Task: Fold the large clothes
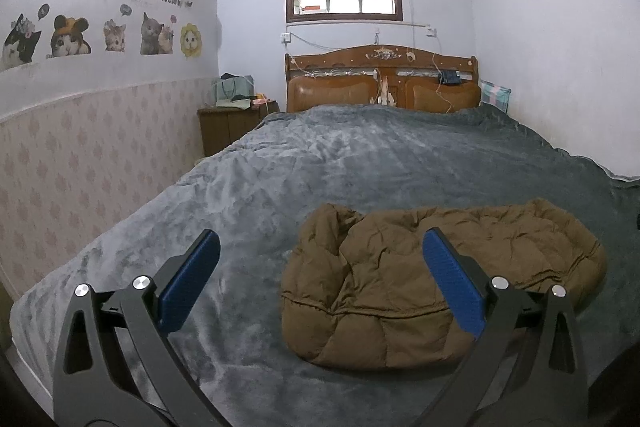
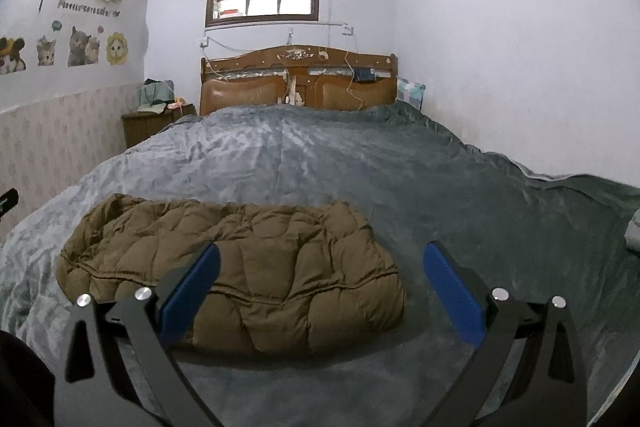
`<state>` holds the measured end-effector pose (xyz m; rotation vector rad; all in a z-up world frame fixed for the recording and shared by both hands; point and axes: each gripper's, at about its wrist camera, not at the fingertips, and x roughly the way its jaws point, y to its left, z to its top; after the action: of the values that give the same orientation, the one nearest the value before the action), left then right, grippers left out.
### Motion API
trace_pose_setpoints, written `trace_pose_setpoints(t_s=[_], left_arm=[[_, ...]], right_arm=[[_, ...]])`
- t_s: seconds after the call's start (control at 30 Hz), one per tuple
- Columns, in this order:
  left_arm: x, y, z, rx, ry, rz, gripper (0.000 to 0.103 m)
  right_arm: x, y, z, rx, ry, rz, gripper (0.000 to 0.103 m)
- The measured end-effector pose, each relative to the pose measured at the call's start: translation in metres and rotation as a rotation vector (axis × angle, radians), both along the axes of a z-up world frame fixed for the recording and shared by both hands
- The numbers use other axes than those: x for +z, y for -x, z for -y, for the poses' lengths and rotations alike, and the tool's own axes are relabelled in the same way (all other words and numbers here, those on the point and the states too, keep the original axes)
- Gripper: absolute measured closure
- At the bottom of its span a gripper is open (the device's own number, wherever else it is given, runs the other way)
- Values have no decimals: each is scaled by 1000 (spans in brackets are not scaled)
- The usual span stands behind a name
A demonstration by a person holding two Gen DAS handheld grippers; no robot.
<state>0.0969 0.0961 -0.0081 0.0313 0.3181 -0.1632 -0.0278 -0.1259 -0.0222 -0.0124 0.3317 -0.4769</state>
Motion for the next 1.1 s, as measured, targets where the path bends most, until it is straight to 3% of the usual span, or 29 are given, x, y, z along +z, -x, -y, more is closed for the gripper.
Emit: trace_pose_setpoints(t_s=[1.1], left_arm=[[-5, -14, 4, -12, -21, -53, 3]], right_arm=[[0, -5, 2, 2, 2, -11, 2]])
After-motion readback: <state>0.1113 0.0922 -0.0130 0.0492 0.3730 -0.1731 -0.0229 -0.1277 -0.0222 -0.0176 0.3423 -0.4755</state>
